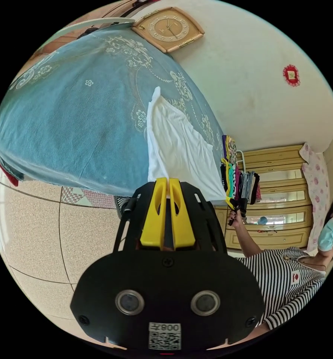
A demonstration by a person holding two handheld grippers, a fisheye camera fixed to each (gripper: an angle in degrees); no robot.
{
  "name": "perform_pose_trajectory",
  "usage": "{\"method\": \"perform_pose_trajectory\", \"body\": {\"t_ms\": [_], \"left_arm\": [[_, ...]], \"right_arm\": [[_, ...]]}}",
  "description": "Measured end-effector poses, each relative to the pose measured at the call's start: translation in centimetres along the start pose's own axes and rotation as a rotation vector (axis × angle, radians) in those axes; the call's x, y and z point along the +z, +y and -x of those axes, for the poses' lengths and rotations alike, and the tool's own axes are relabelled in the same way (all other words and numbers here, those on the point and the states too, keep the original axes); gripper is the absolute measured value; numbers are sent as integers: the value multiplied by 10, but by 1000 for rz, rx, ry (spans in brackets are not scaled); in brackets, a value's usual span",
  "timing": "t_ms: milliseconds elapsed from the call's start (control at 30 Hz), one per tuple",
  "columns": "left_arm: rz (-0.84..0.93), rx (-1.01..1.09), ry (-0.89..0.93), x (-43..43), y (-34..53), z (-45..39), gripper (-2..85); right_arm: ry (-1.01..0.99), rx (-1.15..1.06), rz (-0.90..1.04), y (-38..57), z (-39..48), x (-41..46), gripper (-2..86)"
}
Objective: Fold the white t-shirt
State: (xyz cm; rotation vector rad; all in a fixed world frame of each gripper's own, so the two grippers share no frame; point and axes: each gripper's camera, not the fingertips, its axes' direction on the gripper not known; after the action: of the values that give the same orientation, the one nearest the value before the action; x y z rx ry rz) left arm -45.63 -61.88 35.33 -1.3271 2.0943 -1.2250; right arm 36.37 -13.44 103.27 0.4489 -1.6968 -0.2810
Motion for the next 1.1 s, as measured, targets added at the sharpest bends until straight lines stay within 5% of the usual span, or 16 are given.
{"method": "perform_pose_trajectory", "body": {"t_ms": [233, 800, 1100], "left_arm": [[-50, 39, 72, -3, 16, 31, 8], [-112, -119, 32, 129, 90, 154, 13], [142, 570, -26, 328, 94, -14, 64]], "right_arm": [[15, -110, 45, 3, 42, -31, 6], [-32, 84, 63, 49, 25, -11, 5], [-36, -9, 36, 38, 86, -22, 5]]}}
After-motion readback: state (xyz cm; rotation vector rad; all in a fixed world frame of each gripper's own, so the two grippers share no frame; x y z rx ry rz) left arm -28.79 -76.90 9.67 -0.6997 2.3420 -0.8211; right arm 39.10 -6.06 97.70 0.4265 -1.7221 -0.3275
